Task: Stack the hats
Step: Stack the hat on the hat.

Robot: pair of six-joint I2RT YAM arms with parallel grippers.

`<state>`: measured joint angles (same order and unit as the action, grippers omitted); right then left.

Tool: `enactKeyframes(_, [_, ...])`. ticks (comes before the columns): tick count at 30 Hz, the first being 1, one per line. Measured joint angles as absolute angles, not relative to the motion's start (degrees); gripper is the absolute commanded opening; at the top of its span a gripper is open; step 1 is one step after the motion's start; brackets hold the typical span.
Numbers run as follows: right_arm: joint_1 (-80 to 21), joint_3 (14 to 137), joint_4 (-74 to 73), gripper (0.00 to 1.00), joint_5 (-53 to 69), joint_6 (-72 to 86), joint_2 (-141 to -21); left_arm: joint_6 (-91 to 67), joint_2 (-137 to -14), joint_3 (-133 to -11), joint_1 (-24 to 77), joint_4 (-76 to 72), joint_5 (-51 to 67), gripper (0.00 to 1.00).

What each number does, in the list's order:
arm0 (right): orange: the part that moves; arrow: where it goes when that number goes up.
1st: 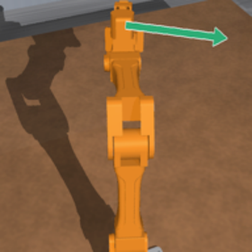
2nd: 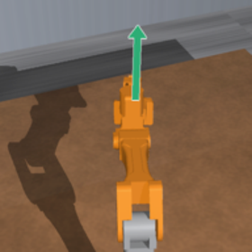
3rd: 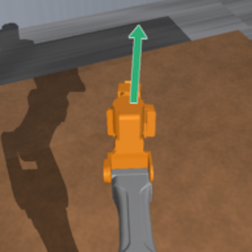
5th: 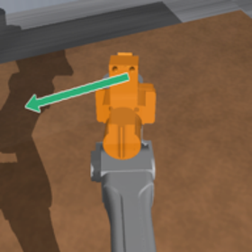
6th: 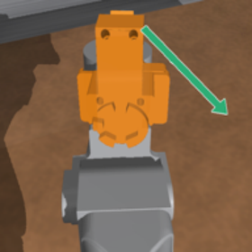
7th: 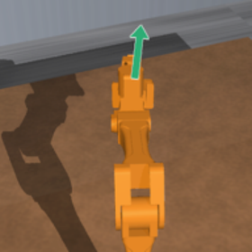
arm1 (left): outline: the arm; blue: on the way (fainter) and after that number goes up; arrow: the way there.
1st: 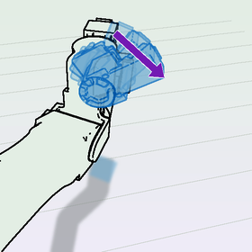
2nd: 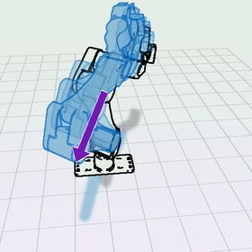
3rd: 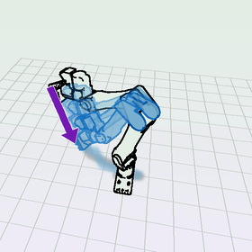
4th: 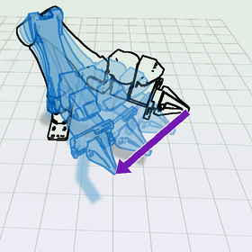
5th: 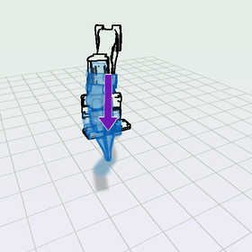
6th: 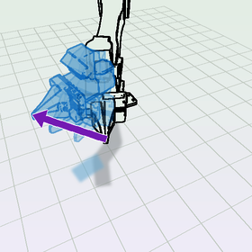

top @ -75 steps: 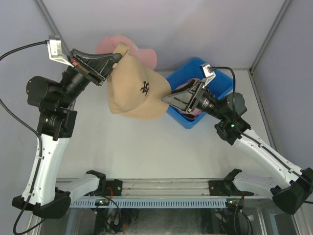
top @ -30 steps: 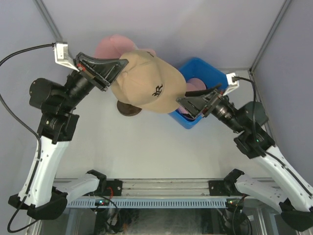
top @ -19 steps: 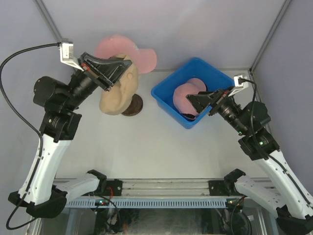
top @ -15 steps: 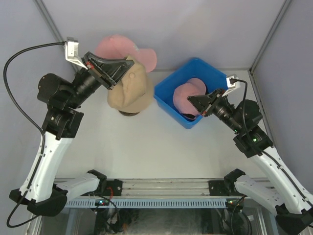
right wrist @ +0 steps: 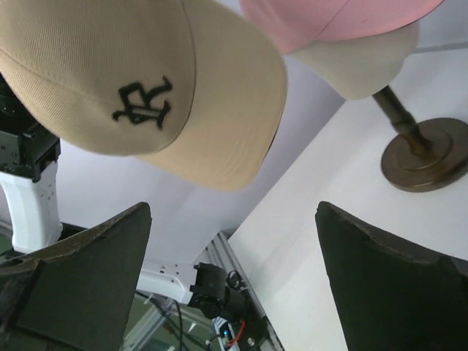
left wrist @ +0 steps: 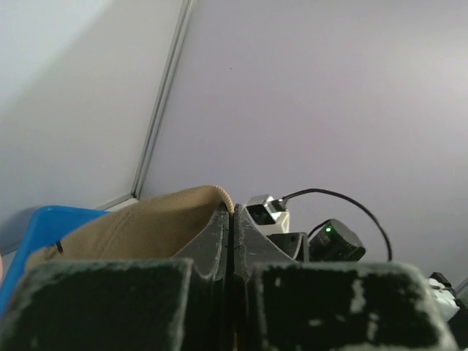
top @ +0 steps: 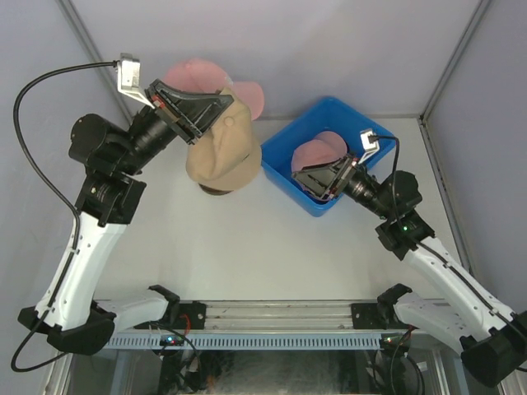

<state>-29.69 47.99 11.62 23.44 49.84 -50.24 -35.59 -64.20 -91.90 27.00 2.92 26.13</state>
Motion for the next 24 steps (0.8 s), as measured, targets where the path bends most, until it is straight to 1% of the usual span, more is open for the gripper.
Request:
enactKeyframes(11, [-32.3,41.0,36.8,0.94,28.6,54.1,-62.3,-36.7,-66.1,-93.4,30.2,2.1,25.6,0.00])
enactKeyframes(18, [-33.5,41.0,50.6,0.94,28.6,54.5,-67.5,-38.0,-67.0,-93.4,30.8,1.2,25.6,0.00])
enactKeyframes(24, [-34.8,43.2,61.8,0.94,28.9,54.5,-77.2,-39.1,-67.5,-93.4,31.0,-0.1,25.1,0.00])
